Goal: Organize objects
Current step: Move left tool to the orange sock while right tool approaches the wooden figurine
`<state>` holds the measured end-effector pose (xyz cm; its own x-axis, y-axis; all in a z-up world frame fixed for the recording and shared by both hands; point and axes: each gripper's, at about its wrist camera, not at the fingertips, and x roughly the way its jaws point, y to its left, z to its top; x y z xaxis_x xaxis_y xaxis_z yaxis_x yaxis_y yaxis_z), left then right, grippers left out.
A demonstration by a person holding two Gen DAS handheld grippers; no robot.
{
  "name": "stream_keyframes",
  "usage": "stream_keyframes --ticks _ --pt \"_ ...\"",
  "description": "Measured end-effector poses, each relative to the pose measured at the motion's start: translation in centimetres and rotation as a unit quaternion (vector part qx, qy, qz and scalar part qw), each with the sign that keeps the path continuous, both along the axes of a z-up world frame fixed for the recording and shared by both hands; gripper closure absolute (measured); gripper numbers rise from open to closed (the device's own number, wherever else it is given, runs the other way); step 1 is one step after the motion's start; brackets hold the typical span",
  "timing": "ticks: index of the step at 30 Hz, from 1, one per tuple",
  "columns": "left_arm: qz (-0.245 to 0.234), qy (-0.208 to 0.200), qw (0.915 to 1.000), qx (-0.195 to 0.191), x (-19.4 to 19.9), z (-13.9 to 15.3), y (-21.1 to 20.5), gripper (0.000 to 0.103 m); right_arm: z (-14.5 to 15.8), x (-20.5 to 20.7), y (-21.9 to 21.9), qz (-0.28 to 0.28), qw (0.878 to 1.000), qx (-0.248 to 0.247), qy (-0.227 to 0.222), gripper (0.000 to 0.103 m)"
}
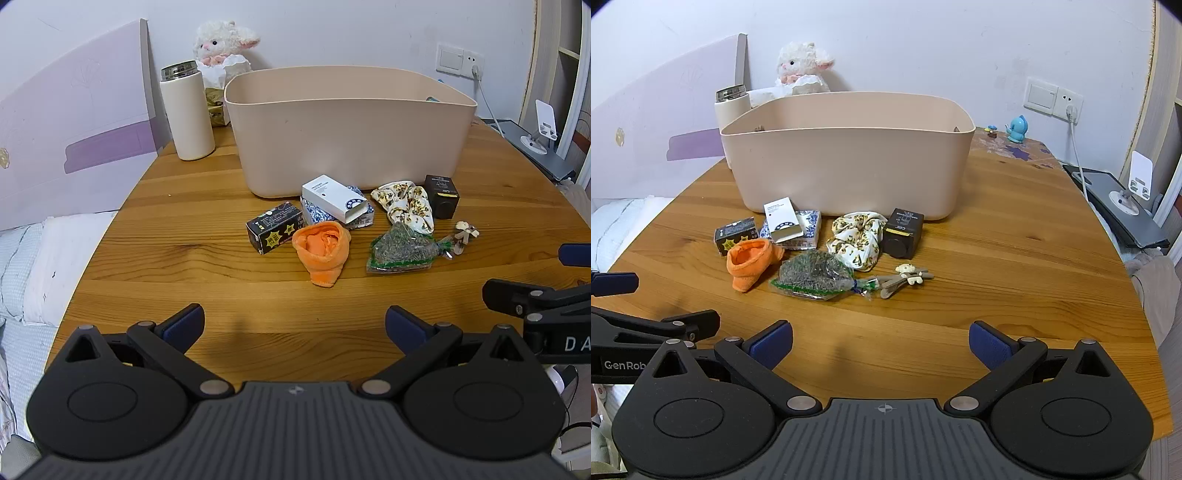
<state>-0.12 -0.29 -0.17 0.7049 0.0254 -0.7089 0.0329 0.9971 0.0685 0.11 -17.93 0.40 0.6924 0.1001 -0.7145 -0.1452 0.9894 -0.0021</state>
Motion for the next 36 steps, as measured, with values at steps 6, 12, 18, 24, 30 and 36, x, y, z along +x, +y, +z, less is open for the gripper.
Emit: stream_keyframes --ticks 6,12,18,24,30,36 --pt "0.001 0.0 1.0 0.0 0.03 0.05 -0.01 0.0 -0.04 0.01 -0.05 0.0 1.0 -0.001 0.001 0.0" --pt "-0.001 0.001 1.0 -0.003 0.07 0.02 -0.06 0.0 -0.24 -0.01 0.0 0.0 1.0 -0.001 0.003 0.0" --pt "-0.006 0.004 1.0 -0.003 0.15 -0.05 -0.14 0.0 -0.28 0.01 -0.01 -0.002 1.0 -0.002 0.002 0.0" --pt "-0.006 0.004 1.0 -0.003 0.15 -0.14 -0.22 0.0 -0.33 0.07 -0.05 -0.003 1.0 -0.002 0.004 0.0" --pt "-0.006 0.007 1.0 -0.003 0.24 -0.24 -0.3 0.0 -0.41 0.17 -0.13 -0.003 1.0 -0.001 0.005 0.0" --pt "-0.006 0.006 1.0 -0.003 0.21 -0.28 -0.29 0.0 -0.56 0.46 -0.37 -0.005 1.0 0.0 0.008 0.0"
